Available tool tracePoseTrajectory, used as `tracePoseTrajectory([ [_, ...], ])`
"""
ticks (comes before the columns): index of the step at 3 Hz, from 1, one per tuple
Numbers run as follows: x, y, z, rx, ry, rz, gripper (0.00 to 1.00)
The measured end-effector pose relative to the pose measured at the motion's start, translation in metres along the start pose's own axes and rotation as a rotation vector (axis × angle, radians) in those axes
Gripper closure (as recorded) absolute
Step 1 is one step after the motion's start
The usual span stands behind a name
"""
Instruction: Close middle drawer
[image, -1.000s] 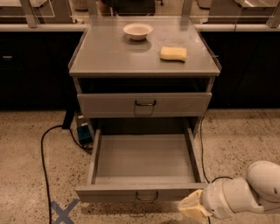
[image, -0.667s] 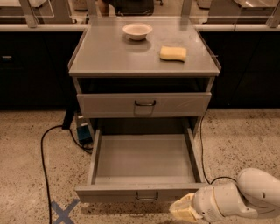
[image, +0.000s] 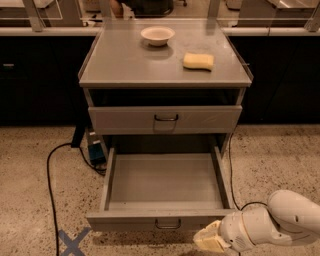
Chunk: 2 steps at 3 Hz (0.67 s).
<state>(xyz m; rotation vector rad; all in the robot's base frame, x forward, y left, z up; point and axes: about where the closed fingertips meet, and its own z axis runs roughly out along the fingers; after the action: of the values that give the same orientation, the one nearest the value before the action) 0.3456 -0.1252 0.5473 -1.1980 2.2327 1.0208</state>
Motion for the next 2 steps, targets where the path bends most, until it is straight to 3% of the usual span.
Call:
tracePoseTrajectory([
  [1,0.003,-0.002,0.014,0.029,0.014,-0.016,1.00],
  [2,-0.004,-0.015,0.047,0.066,-0.025,-0.025,1.00],
])
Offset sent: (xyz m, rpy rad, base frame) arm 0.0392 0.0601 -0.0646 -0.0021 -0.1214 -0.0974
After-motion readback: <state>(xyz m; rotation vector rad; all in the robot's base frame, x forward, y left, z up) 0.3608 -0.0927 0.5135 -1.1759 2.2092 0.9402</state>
